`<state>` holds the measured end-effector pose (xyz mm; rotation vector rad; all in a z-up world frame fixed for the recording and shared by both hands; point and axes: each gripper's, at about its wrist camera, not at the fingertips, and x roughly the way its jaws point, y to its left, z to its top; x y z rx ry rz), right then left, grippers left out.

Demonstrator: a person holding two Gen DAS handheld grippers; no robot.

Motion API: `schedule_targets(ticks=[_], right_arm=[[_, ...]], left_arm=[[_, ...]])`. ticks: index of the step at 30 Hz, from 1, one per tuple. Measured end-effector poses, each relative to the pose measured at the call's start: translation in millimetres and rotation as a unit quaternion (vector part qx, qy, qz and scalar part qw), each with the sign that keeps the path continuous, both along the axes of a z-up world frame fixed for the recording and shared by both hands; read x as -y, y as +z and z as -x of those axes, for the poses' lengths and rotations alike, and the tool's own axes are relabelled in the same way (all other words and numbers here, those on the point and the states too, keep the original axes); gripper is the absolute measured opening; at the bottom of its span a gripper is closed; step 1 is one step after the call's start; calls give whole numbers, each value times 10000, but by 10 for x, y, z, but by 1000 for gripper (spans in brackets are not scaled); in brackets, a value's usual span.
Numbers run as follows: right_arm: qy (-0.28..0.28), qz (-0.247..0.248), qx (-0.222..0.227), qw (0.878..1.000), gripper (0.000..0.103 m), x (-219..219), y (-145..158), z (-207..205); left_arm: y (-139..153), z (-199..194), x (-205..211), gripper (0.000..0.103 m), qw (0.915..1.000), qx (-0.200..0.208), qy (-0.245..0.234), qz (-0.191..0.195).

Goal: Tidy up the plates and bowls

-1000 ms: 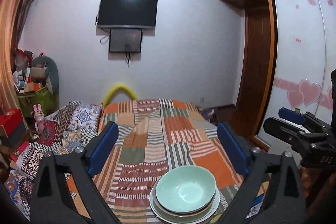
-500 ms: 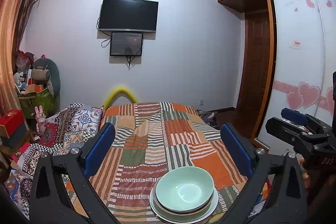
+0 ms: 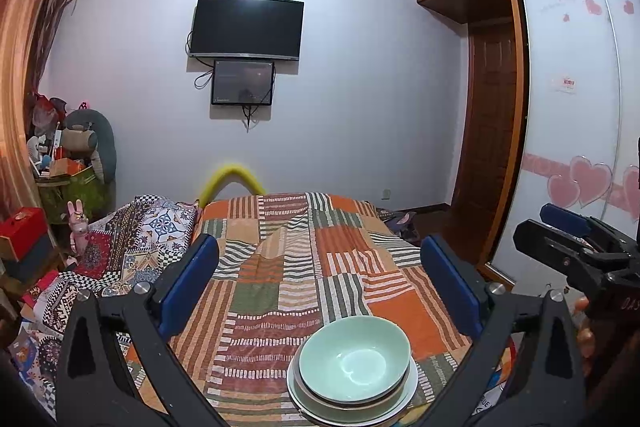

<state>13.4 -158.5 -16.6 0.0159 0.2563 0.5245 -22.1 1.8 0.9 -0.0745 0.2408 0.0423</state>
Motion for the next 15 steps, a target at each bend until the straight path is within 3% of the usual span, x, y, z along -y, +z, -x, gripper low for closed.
schedule_targets(ticks=[15], right_arm=[[38, 16, -12, 10000, 103, -16, 21, -7]], left_arm=[[-17, -27, -8, 103, 10000, -44, -21, 24]])
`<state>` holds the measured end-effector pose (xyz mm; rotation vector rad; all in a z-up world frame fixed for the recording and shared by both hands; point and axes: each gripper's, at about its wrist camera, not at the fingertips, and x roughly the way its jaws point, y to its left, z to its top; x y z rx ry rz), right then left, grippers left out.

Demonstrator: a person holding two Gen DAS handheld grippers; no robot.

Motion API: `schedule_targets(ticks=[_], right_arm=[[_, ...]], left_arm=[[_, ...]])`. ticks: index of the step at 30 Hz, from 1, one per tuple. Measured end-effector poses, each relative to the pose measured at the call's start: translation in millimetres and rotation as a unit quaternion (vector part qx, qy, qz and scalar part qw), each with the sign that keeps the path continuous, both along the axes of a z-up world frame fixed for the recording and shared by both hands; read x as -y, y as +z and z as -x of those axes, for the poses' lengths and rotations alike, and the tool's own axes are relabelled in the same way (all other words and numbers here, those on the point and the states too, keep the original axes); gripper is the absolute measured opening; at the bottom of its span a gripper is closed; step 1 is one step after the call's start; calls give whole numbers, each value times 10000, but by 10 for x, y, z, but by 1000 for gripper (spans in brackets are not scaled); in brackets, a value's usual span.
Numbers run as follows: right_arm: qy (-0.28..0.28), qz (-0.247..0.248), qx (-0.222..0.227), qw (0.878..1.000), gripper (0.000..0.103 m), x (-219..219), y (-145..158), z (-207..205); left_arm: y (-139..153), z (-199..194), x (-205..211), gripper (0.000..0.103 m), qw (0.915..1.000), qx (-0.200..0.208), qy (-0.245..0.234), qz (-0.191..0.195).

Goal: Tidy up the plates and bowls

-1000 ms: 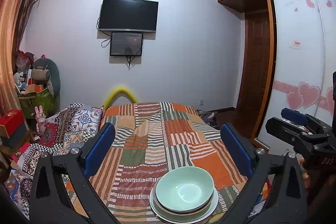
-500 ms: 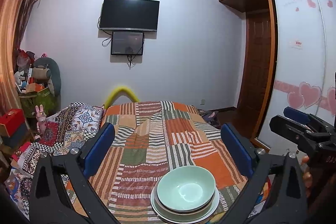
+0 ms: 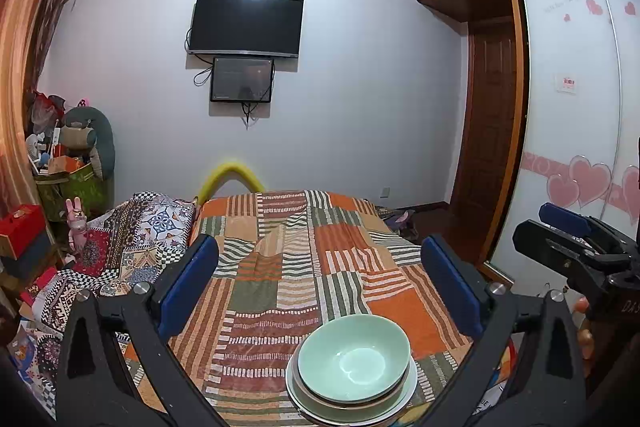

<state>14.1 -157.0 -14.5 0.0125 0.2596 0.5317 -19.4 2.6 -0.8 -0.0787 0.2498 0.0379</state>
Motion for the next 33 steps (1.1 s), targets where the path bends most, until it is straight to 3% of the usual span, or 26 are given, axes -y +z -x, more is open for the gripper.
schedule_targets(ticks=[33], right_arm=[[49, 17, -43, 10000, 103, -48, -25, -9]], left_arm=[[0, 1, -2, 103, 9998, -34, -181, 36]])
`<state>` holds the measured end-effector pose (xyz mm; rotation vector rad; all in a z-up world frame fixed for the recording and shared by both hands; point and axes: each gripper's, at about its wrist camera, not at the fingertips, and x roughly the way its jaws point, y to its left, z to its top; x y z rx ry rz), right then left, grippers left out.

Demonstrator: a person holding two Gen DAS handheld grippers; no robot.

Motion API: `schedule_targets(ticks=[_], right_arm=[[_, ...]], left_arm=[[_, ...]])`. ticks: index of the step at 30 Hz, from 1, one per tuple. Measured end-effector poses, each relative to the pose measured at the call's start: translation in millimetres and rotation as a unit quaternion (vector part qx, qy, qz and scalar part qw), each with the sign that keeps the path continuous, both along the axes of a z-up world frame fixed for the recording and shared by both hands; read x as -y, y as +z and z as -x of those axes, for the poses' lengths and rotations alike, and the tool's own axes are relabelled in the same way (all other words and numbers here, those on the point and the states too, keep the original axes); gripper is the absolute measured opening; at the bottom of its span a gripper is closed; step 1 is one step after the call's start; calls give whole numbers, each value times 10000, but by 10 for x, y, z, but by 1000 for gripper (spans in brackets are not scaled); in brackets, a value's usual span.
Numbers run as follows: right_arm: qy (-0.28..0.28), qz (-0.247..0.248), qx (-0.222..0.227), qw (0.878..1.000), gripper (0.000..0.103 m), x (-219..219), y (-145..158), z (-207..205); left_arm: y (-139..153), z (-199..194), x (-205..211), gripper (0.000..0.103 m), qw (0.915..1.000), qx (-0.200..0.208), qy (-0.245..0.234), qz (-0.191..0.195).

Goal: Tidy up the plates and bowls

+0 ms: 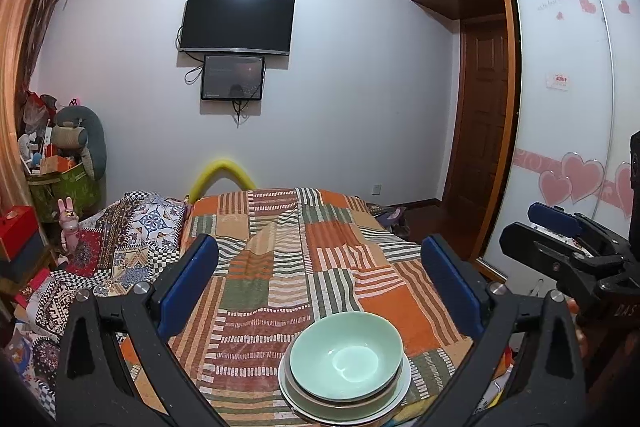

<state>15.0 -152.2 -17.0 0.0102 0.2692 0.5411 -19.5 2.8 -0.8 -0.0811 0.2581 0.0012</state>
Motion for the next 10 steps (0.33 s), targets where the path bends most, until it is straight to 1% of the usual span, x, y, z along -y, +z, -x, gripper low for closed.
schedule_targets(ticks=[10], right_arm=[[-9, -9, -15, 10000, 103, 6, -2, -1]], left_arm=[[-5, -30, -36, 103, 9999, -43, 48, 80]])
